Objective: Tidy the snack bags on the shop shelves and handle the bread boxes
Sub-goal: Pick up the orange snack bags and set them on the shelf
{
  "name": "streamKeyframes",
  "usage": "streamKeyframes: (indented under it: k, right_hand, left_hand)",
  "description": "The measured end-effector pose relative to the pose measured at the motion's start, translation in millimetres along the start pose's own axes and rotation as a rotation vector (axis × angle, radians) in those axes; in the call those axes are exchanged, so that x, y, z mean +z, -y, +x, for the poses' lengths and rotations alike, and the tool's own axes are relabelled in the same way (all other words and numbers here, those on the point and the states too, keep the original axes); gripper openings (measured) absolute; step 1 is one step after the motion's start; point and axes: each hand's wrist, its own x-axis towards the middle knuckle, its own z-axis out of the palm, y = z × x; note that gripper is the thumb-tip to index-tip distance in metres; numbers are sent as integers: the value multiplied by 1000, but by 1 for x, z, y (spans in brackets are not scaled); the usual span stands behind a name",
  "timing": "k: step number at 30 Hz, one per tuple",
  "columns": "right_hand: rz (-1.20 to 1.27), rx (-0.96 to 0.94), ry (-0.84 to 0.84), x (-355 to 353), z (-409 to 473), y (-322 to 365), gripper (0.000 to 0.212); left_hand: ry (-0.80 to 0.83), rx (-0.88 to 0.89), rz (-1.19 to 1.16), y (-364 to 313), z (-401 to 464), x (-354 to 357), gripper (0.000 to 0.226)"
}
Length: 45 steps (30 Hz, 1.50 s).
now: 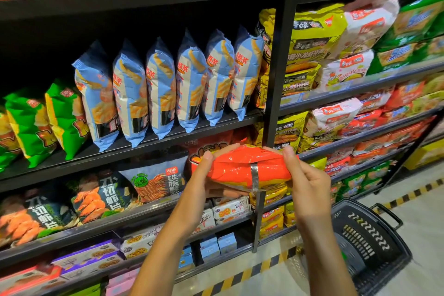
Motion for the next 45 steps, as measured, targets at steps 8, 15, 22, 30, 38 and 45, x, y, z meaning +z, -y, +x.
streamKeyframes:
  k: [8,15,22,30,38,45]
  right_hand:
    - [140,-77,98,-5,-7,7,52]
    - [-1,29,310,0,12,28,56]
    - [-91,-211,282,25,22,51,62]
    - [-121,-428,262,82,46,106,62]
    - [-195,-564,309,121,70,153,62]
    - [-384,-936,-31,137,94,201,56]
  left_hand:
    - [87,240,191,-7,-6,-10,51]
    - [249,507,470,-40,9,-31,63]
    - [250,520,253,-67,11,-54,98]
    - [189,287,-94,-117,79,-104,89]
    - [176,399,-94,-183,104,-107,53]
    - [25,674,-44,-238,131,-86,60]
